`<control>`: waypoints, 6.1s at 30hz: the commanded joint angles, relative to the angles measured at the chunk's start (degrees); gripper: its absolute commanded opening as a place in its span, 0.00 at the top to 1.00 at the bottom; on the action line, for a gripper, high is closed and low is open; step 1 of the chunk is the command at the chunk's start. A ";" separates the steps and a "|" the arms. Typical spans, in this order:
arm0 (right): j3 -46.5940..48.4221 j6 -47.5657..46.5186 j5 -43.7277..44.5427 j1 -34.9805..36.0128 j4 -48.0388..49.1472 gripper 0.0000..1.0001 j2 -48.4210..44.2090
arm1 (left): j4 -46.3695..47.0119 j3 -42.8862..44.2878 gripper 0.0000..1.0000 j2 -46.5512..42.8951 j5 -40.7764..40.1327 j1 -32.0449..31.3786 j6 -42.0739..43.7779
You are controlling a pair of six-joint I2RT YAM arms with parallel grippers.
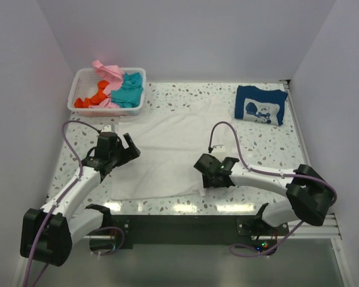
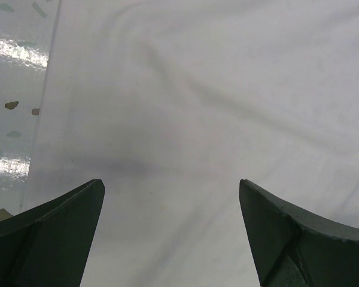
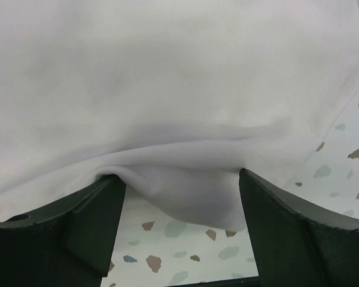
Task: Fold and stack the t-shirts
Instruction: Flatten the tshirt out
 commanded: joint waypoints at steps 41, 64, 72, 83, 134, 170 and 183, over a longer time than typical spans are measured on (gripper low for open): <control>-7.72 -9.62 -21.39 -4.49 10.46 0.19 -10.90 | 1.81 0.09 0.00 1.71 0.13 0.21 -0.03; -8.24 9.98 -6.69 5.62 -3.69 0.79 -3.59 | 1.54 0.09 0.00 1.62 -0.75 0.21 -0.03; -11.58 14.90 -13.19 9.22 -8.35 0.92 -7.37 | 1.28 0.18 0.00 1.27 -1.10 0.21 -0.11; -8.43 20.09 -17.24 12.48 -23.36 1.00 -16.06 | 1.19 0.18 0.00 0.92 -1.10 0.21 -0.20; 27.26 -20.34 -20.05 -27.16 6.06 0.01 22.69 | 4.09 16.43 0.00 32.73 -4.44 1.70 2.00; 15.58 -20.52 -23.83 -27.16 4.83 0.01 3.36 | -13.92 7.05 0.00 5.16 -1.81 3.47 -8.10; 11.70 -21.83 -27.88 -27.16 6.33 0.01 0.98 | -29.40 -7.20 0.00 -13.41 -7.70 -10.34 -31.66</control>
